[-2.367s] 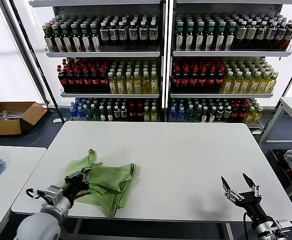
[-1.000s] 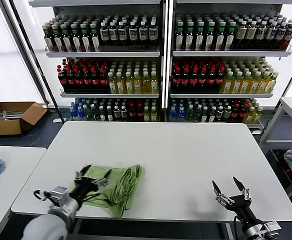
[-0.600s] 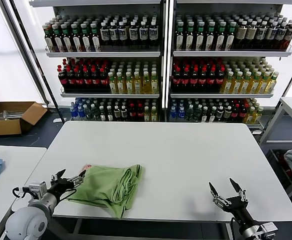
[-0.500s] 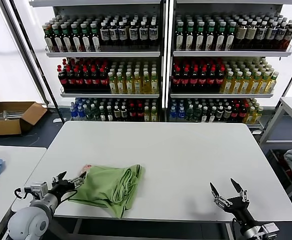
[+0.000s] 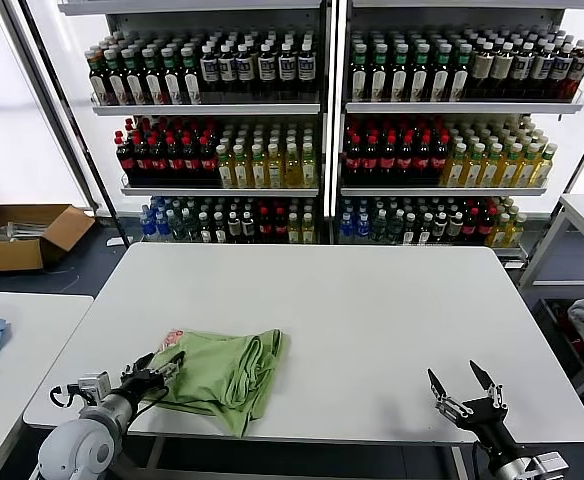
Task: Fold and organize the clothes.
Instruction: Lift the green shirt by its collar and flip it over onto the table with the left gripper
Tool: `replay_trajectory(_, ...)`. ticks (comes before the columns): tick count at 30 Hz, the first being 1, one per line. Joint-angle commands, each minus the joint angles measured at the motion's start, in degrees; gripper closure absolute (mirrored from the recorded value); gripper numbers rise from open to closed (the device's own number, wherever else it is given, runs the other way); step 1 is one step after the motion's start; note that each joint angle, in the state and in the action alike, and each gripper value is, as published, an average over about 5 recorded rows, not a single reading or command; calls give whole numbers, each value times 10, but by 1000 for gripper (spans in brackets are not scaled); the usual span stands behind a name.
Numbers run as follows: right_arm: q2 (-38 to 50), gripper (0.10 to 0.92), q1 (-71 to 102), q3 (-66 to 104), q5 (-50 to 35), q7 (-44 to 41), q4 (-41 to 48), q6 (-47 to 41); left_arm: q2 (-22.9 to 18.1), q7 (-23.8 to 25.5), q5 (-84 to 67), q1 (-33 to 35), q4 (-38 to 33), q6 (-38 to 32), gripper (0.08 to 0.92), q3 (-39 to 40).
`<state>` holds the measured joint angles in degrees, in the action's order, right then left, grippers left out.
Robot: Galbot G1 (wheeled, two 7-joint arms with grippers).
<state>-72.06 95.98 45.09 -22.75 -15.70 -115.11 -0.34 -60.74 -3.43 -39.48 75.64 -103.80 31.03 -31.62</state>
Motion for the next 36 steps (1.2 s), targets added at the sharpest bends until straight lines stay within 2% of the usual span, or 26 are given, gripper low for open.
replay_trajectory(1,2,203,3,4,-2,0,0,3,-14,4,-8,6,20,3,350,7)
replay_trajectory(10,1,203,4,2,-2,0,-1,5,-38,-9,1,16,3,-21,610,10)
replay_trajectory(17,0,203,3,4,-3,0,-3,6,-59,-31,119,27,-17,-83,807,9)
replay_trajectory(23,0,203,1,5,-6,0,-4,6,-61,-47,113,36,-72,-85,848,-90)
replay_trajectory(27,-2,203,-4,-1,-6,0,-3,5,-24,-48,73,42,-93,-69,848,-196)
replay_trajectory(31,-4,203,-13,-12,-4,0,-1,4,40,-46,23,48,-85,-54,849,-290)
replay_trajectory(36,-7,203,-23,-27,1,1,1,1,108,-40,-13,48,-53,-42,849,-353)
